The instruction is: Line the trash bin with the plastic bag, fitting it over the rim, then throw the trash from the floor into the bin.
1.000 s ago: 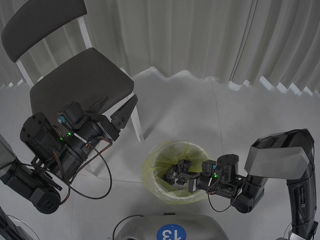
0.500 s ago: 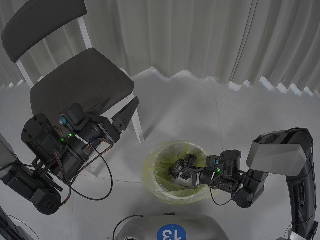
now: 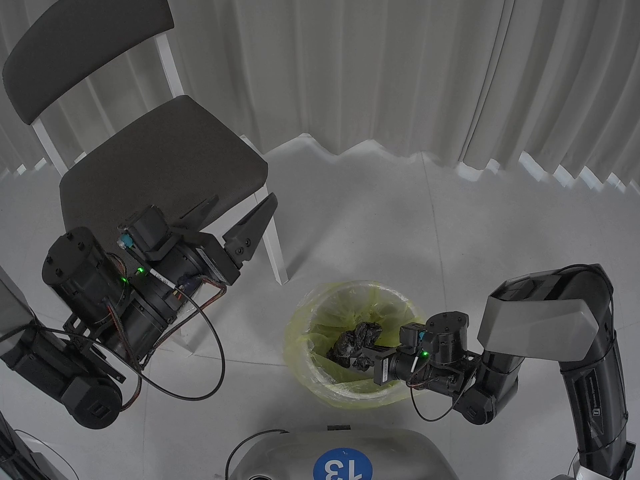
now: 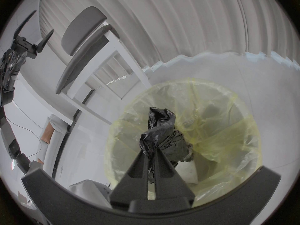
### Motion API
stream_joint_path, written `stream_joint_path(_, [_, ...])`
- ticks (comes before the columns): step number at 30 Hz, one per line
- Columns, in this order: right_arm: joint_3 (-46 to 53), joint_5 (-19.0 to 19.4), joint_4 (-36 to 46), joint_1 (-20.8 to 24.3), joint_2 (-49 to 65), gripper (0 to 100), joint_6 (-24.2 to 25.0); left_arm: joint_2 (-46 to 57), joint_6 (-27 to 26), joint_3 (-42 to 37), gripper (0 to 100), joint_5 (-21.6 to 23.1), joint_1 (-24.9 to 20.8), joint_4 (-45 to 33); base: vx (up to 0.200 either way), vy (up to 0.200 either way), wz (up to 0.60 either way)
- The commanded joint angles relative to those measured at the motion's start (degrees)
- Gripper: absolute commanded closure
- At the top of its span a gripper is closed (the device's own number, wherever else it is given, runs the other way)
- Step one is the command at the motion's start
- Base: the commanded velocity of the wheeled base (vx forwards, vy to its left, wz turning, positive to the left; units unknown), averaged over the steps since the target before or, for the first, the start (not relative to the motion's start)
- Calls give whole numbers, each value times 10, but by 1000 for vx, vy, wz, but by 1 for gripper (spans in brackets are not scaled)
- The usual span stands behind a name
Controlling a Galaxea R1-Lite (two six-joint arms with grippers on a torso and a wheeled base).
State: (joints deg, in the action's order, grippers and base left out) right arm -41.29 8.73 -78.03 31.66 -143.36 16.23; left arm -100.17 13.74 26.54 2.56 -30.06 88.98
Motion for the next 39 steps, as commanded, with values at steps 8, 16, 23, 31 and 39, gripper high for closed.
stream_joint_path(8, [-1, -3, 0, 1, -1, 100, -1, -1, 0, 0, 0, 0, 0, 8, 0, 0, 0])
stream_joint_path(16, [-5, -4, -6, 1, 1, 0, 0, -2, 1, 0, 0, 0, 0, 8, 0, 0, 0])
stream_joint_path(23, [-3, -4, -8, 3, 2, 0, 0, -2, 0, -1, 0, 1, 0, 8, 0, 0, 0])
stream_joint_path(31, [1, -4, -11, 4, 3, 0, 0, -7, 0, -5, 0, 3, -1, 8, 0, 0, 0])
stream_joint_path(39, [6, -6, -9, -3, 34, 0, 0, -57, 0, -15, 0, 5, 1, -2, 0, 0, 0])
